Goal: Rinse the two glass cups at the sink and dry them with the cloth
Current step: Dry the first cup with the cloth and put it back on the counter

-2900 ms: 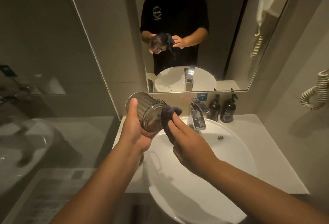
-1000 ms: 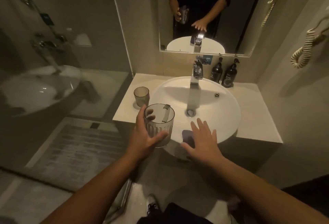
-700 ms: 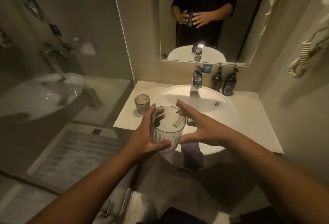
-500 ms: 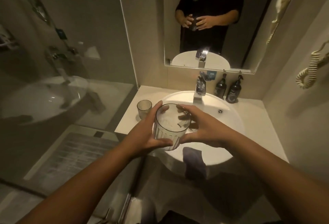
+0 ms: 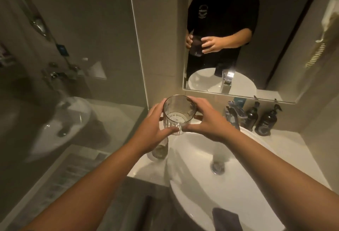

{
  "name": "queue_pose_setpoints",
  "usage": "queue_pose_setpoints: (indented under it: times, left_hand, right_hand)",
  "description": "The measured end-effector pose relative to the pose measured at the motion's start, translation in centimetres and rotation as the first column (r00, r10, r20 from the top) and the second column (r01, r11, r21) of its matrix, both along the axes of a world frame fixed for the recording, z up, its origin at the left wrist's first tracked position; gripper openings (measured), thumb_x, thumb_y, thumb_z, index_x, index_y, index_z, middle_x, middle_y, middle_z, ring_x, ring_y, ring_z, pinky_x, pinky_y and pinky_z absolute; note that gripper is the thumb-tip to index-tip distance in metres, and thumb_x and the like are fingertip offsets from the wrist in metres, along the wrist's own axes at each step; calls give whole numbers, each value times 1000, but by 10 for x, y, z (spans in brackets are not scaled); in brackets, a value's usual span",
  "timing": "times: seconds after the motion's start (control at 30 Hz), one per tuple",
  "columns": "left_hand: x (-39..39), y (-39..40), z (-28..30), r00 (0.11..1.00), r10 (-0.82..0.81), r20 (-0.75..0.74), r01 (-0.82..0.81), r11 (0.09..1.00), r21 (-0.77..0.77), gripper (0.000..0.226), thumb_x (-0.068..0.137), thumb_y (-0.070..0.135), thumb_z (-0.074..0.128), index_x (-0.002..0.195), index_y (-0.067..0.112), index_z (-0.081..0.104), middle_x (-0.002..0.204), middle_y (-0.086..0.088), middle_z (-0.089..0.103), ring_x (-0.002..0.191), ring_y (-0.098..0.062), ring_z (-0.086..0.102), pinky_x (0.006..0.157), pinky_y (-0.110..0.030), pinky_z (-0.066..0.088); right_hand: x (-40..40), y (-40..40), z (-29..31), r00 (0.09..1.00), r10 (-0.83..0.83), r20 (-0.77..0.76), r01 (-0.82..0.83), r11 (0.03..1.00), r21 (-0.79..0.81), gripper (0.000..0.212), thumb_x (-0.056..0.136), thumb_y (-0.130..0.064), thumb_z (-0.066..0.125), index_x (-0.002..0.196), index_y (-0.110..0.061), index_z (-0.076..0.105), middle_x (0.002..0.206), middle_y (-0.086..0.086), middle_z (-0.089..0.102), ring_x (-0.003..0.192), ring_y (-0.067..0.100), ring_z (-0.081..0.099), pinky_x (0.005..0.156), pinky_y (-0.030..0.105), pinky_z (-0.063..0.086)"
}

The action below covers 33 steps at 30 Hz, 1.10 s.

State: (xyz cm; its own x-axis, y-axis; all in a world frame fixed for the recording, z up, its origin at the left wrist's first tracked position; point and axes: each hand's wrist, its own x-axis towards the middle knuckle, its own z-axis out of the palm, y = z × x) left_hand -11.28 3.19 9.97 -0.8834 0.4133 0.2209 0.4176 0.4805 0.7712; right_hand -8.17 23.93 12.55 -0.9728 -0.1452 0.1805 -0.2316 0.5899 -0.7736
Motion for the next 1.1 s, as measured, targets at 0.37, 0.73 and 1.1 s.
queue_pose_setpoints:
  times: [0.37, 0.73, 1.1]
  left_hand:
    - [-163, -3, -83, 950, 224, 219, -238, 971, 39, 95, 74, 30, 84, 152, 25, 31, 147, 4, 41, 131, -13, 48, 110, -33, 41]
    - [-239, 9, -176, 878, 263, 400, -248, 965, -89, 93, 76, 27, 84, 150, 16, 28, 141, -8, 55, 125, -25, 56, 105, -35, 46]
    - [-247, 13, -193, 869, 287, 402, -258, 958, -126, 89, 77, 26, 83, 149, 18, 31, 142, -3, 54, 126, -24, 55, 92, -23, 40]
  right_hand:
    - [-197, -28, -85, 980, -61, 189, 53, 998, 45, 94, 76, -13, 79, 151, -22, 23, 151, 12, 26, 135, 18, 35, 110, 22, 29]
    - [-283, -23, -193, 932, -63, 357, 17, 991, 131, 97, 74, -13, 79, 152, -15, 22, 161, 8, 9, 144, 22, 27, 115, 39, 30]
    - [-291, -11, -215, 906, -34, 421, 17, 999, 46, 93, 78, -11, 77, 152, -19, 22, 158, 3, 12, 132, 21, 44, 112, 32, 35]
